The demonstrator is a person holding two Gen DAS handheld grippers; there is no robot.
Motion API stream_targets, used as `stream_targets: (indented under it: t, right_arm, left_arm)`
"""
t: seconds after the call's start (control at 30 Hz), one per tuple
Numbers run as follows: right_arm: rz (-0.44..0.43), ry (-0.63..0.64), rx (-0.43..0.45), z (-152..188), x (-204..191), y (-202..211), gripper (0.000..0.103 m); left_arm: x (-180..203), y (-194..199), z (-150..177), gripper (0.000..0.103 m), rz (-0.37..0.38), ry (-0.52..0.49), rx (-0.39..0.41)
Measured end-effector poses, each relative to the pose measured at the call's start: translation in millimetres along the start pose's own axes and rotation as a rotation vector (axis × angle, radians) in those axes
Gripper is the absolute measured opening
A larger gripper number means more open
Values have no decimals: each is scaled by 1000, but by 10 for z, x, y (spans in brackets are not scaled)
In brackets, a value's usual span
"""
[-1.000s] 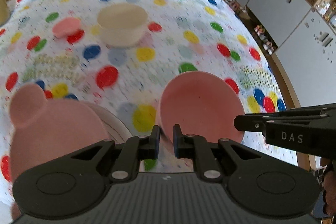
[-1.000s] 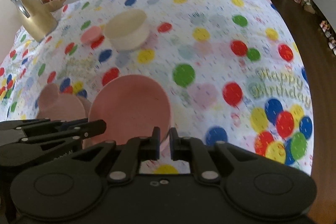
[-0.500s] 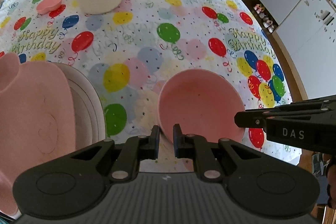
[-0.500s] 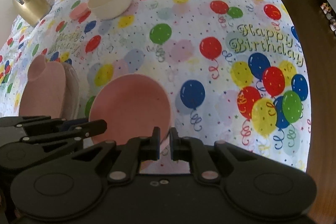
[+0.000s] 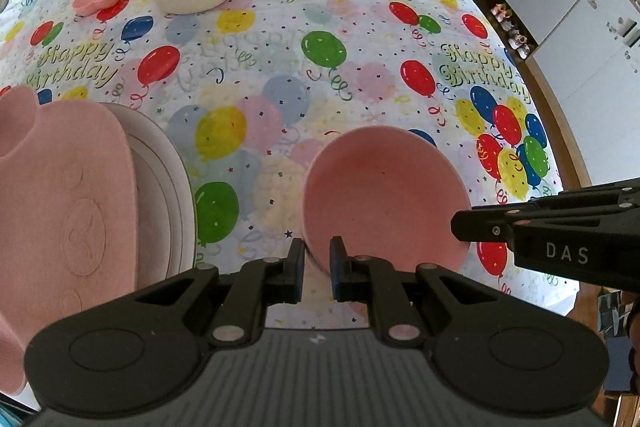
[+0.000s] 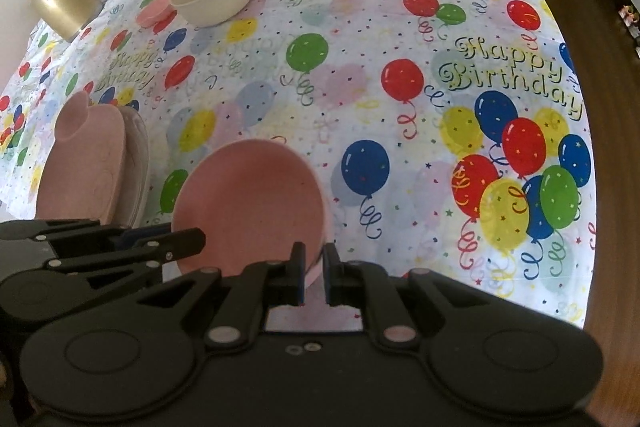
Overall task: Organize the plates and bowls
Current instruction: 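Lift the pink bowl with both tools and carry it to the plate stack, then lower the pink bowl onto the pink plate and open both tools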
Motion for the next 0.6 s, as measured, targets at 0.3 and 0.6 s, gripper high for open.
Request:
stream_targets:
  t: [0.3, 0.6]
  right_arm:
    - [0, 13, 21, -54, 20, 90, 19]
    - [-28, 49, 63, -177, -86, 230, 24]
  left_arm:
    - [-51, 41, 18, 12, 3, 23, 1]
    - [-151, 214, -38, 13, -6, 54, 42]
Point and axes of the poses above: each gripper's, at about its wrist camera, not at the fingertips, and y roughly against the way its jaws point, x to its right, z to its underside, the point moved 10 cm from there along -y, roughly the way its jaws point, and after that the axes turned 2 degrees about x, right-handed, at the moved point
